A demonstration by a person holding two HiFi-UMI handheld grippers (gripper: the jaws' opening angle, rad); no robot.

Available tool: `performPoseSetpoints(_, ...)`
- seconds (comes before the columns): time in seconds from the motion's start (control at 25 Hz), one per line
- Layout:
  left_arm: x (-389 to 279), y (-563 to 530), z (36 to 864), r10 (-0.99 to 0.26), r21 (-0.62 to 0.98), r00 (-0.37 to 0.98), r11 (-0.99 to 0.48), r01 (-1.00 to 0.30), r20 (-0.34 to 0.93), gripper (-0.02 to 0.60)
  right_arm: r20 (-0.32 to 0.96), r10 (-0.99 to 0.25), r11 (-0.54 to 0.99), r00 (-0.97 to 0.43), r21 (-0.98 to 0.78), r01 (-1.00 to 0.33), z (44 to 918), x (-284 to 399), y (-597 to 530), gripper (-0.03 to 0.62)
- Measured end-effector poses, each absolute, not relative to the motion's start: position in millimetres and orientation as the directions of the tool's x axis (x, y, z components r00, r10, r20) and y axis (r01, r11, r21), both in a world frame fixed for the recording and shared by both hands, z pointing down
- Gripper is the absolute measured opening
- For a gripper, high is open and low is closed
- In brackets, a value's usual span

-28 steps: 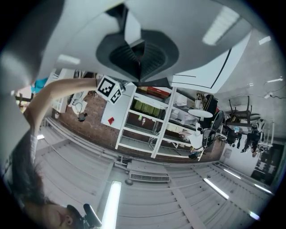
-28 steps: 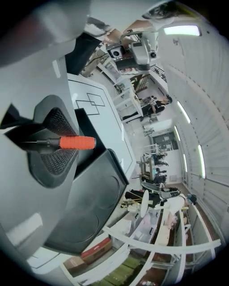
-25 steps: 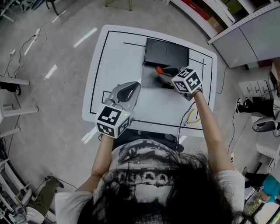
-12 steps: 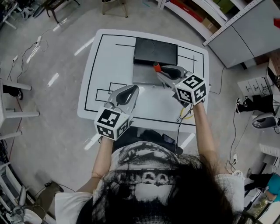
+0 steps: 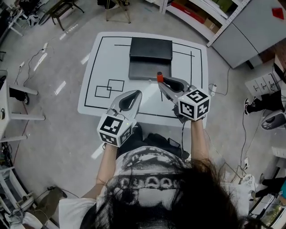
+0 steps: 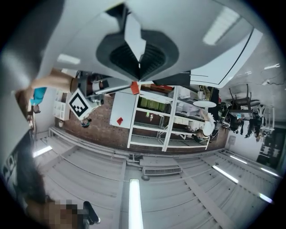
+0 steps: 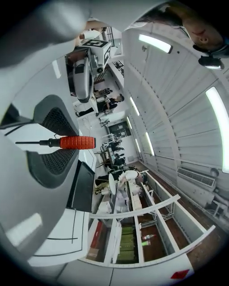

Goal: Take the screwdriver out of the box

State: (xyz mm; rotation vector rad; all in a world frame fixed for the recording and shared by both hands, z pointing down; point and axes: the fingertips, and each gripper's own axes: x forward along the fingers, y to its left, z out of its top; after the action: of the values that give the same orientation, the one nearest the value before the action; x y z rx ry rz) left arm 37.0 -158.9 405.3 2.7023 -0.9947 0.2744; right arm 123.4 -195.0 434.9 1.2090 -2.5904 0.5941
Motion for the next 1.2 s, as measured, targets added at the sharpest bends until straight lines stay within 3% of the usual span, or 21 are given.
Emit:
performPoseSetpoints(0.68,65.0,-44.8,398.4,-0.638,0.119,0.718,-0.719,-0.685,0.278,0.0,0.308,-0.711,0.499,-0.632,-0.414,-0.762,446.3,149.1,-64.4,0.1)
performPoseSetpoints(1.2,21.9,-22.2,386.5,-0.615,0.073,0.733,-0.75,-0.658,0.289,0.0,0.302,-0.765,0.411,-0.569,-0.451,-0.792,440.2,118.2,-32.2,0.1)
